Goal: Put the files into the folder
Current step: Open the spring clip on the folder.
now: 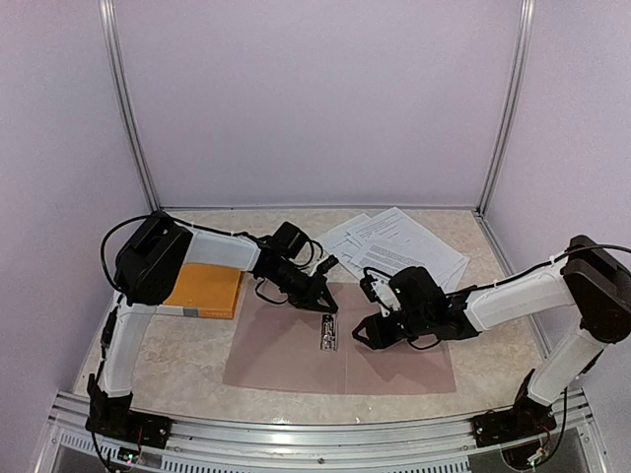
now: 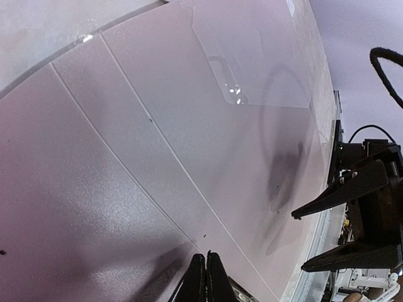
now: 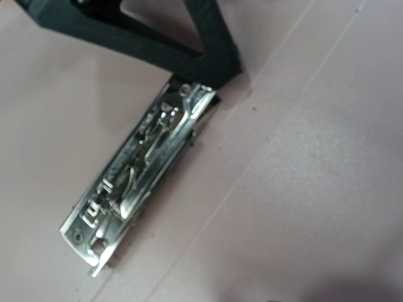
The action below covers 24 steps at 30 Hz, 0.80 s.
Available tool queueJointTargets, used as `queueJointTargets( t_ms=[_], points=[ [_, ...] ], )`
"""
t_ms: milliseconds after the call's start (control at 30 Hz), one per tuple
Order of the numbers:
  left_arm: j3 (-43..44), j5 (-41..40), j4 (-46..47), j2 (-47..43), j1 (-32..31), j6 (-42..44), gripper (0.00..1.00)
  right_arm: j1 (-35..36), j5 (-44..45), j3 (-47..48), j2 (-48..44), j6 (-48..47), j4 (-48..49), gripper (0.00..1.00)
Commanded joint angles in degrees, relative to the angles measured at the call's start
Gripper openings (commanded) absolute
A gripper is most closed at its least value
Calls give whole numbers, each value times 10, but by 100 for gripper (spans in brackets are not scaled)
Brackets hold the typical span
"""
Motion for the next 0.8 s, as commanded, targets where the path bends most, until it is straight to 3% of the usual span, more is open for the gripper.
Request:
queueJointTargets(
  t_ms=[0,400,767],
  points=[
    [-46,-18,62,-16,-1,-59,0,8,1,1,2,11,-1,43],
    [-113,-78,156,-53,-38,-141,0,33,29,16,2,32,-31,48],
    [-162,-134,186,-88,-52,-185,0,56,36,16,7,52,-32,49]
  ],
)
